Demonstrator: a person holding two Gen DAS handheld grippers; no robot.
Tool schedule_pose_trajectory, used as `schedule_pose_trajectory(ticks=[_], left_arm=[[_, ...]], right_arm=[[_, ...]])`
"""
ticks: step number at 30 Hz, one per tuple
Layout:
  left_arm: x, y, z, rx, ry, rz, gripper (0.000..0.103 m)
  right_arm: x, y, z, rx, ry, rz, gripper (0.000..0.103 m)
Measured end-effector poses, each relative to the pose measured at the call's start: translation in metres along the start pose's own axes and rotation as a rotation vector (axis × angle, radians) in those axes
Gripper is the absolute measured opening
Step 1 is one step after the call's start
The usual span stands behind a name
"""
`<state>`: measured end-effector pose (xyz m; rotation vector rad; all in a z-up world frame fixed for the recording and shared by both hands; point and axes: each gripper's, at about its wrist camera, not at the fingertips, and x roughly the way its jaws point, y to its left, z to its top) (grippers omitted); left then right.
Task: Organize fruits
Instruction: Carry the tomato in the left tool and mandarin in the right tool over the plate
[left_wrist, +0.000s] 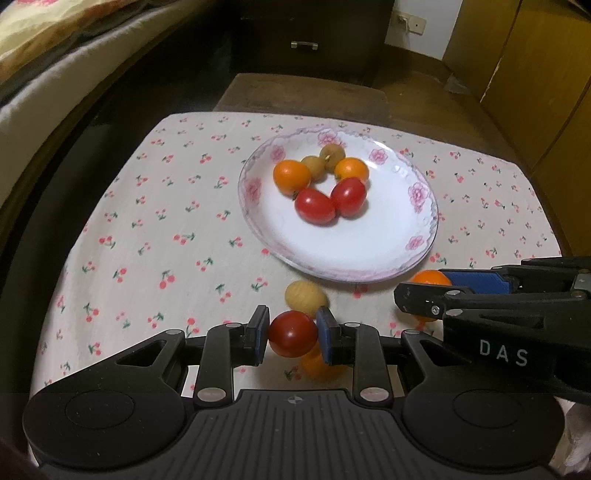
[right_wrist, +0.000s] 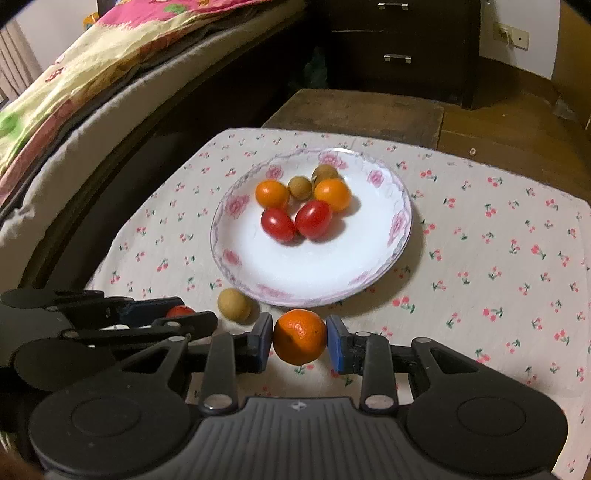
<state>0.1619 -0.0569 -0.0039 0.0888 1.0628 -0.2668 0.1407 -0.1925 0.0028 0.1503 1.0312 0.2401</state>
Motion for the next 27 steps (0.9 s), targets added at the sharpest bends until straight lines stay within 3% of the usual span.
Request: schedule_pose_trajectory(ticks=[12,27], left_arm=[[0.014,-0.013,0.031,0.018,-0.013,0.012,0.035],[0.028,-0.016,0.042,0.02,-0.001,0.016,0.034]], right_arm=[[0.005,-0.021,0.022,0.046,-0.026,-0.019,0.033],[0.02,-0.032,0.029,0.068,-0.019,-0.024,0.033]])
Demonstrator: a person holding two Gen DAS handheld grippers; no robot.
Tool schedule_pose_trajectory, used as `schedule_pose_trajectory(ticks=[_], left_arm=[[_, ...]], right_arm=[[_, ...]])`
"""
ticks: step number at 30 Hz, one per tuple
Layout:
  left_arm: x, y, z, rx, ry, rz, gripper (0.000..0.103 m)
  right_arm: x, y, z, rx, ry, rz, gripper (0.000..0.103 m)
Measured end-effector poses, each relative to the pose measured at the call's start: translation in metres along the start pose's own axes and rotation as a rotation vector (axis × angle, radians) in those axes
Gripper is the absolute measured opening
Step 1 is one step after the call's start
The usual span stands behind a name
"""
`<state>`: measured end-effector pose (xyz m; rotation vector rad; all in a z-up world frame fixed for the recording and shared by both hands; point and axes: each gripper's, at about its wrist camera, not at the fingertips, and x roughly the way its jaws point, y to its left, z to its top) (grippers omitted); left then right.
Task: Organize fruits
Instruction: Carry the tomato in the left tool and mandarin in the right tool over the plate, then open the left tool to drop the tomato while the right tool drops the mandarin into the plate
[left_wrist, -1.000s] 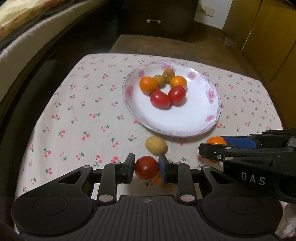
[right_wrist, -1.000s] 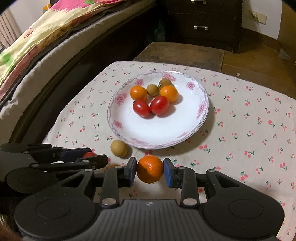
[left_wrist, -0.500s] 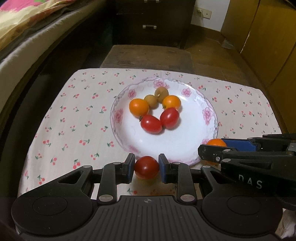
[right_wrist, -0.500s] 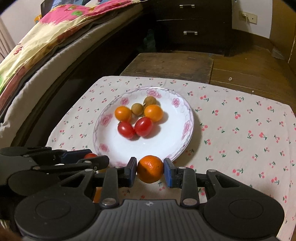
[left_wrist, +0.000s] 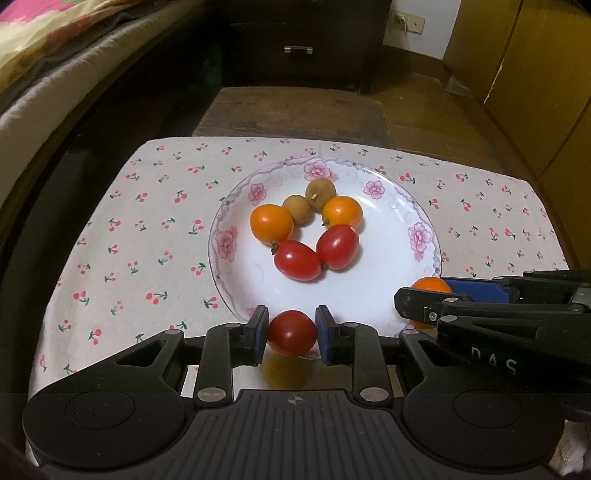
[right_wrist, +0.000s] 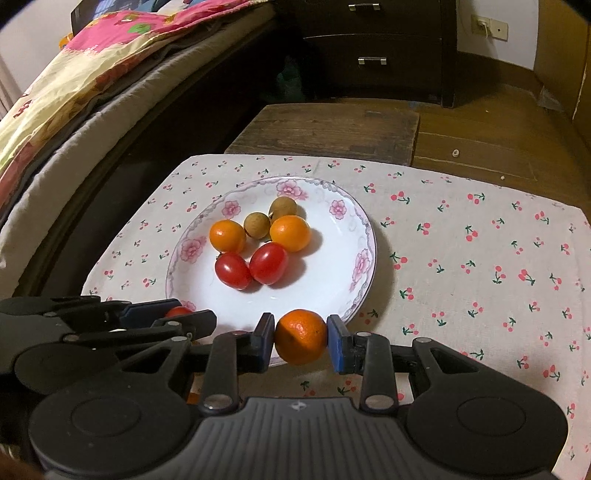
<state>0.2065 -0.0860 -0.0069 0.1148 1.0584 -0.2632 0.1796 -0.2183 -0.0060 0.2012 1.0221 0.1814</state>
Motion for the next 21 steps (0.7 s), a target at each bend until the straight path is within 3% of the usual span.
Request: schedule_pose_trajectory(ticks=[21], left_arm=[[0.0047,0.0004,0.0035,-0.008,-0.001,0.012,0.034]], right_arm=[[0.0055,-0.0011,0.0045,-0.006,-0.011,-0.004,0.033]])
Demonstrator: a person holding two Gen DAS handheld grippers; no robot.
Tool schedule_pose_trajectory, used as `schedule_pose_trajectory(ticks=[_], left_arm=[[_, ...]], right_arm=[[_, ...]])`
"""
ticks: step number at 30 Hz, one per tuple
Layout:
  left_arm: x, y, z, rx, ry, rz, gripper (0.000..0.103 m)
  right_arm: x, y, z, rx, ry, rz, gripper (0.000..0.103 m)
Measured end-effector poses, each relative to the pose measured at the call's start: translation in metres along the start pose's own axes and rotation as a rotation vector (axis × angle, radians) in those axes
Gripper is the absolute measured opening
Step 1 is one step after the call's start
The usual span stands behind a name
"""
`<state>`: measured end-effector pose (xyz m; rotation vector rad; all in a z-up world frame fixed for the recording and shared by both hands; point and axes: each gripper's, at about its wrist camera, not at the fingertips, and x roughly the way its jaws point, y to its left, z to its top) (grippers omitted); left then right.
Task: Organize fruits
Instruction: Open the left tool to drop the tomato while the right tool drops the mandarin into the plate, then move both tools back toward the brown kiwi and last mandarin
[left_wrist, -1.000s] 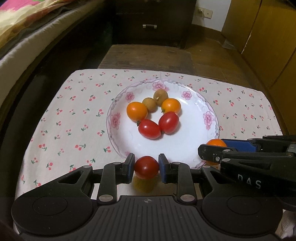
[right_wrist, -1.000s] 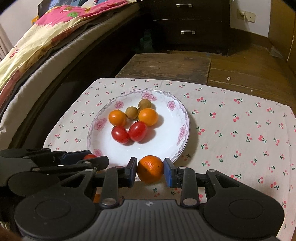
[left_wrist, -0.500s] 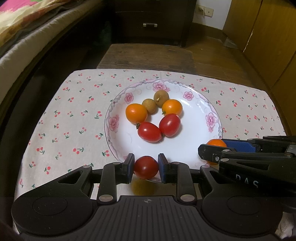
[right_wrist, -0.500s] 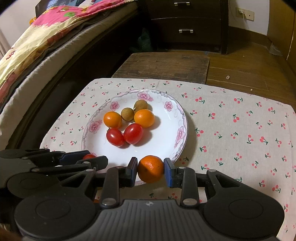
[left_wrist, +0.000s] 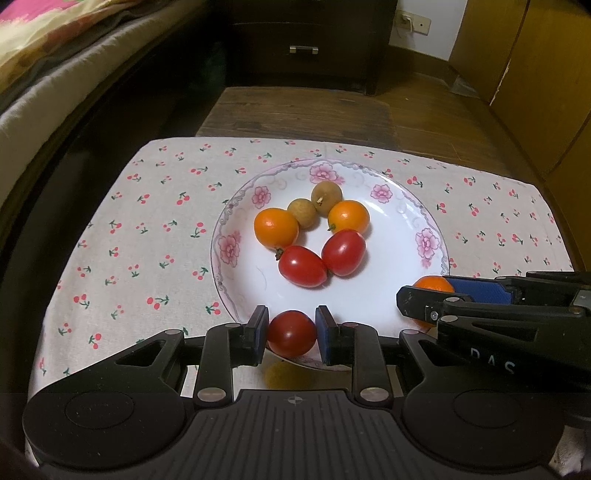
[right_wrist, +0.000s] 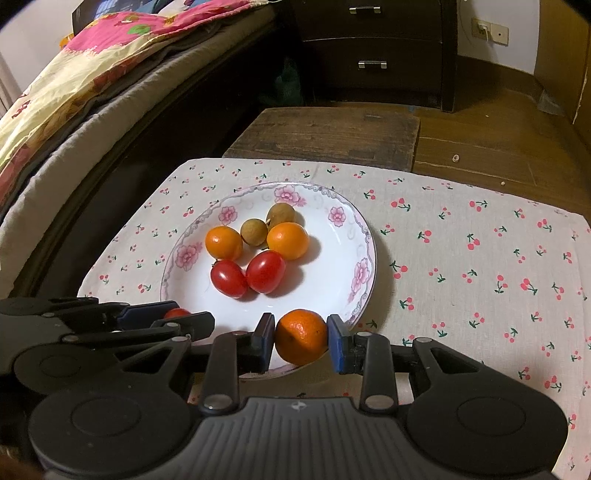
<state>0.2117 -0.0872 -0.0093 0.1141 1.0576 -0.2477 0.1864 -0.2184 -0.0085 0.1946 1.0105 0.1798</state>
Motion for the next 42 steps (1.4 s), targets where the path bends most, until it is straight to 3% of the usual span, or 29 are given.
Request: schedule_pose_trajectory(ticks=[42], left_arm=[[-0.015,0.008,-0.001,-0.027,-0.027,-0.001,0.039]], right_arm=[[-0.013,0.007,0.001,0.008,-0.036,0.011,0.034]])
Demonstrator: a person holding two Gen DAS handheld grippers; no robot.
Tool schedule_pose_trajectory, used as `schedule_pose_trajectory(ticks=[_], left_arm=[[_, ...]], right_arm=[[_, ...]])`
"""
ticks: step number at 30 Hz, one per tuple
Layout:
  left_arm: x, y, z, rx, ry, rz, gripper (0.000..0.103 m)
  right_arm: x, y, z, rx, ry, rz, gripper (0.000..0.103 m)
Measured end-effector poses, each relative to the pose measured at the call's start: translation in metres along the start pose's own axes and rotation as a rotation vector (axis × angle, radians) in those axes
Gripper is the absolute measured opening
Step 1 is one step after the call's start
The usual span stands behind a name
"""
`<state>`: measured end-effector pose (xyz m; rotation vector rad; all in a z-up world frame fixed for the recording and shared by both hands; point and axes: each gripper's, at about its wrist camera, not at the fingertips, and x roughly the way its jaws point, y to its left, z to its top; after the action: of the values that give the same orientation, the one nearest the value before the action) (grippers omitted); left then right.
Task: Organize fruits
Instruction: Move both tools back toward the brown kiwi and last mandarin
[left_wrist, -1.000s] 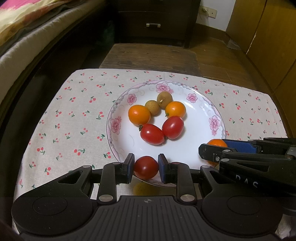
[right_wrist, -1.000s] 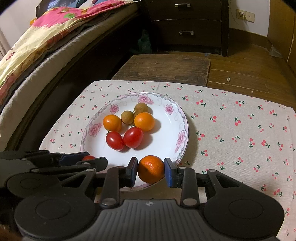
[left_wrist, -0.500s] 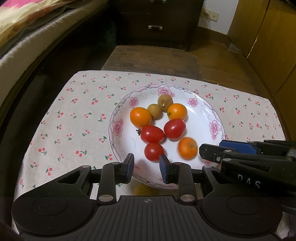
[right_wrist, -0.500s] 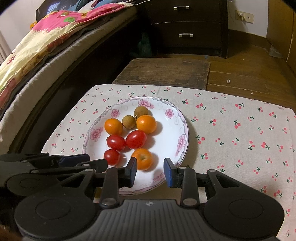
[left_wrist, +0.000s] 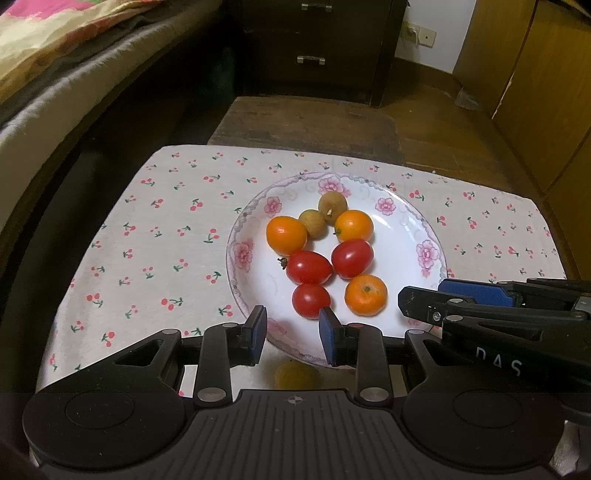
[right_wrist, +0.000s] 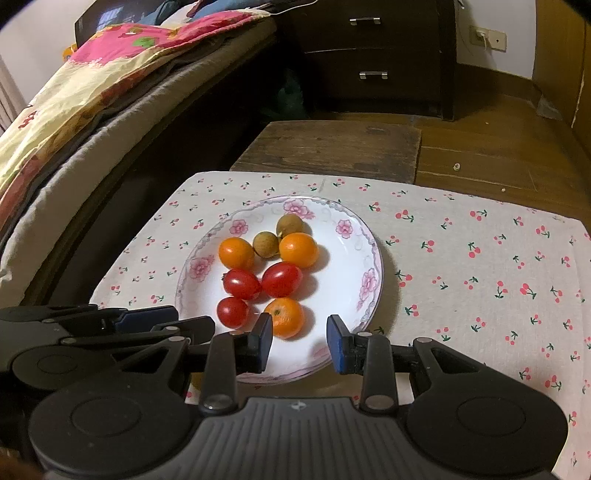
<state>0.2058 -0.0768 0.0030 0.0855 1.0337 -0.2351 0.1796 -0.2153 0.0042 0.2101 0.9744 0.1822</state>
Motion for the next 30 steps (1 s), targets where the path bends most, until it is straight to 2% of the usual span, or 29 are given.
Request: schedule_pose_trajectory(ticks=[7,20,30], left_arm=[[-0.008,0.006,-0.01,0.01,0.005,-0.002,0.039],[-0.008,0.015,-0.026,-0.009,0.052,-0.087,0.047],[0.004,0.007,-0.029,0.011,0.081,-0.084,0.049]], right_arm=[[-0.005,0.01,-0.007,-0.014,0.01,0.003,0.034],[-0.013,0.016,-0.036,-0.012,0.057,0.006,0.034],[-0.03,0.015,-0.046,-0.015,0.052,0.013,0.035]])
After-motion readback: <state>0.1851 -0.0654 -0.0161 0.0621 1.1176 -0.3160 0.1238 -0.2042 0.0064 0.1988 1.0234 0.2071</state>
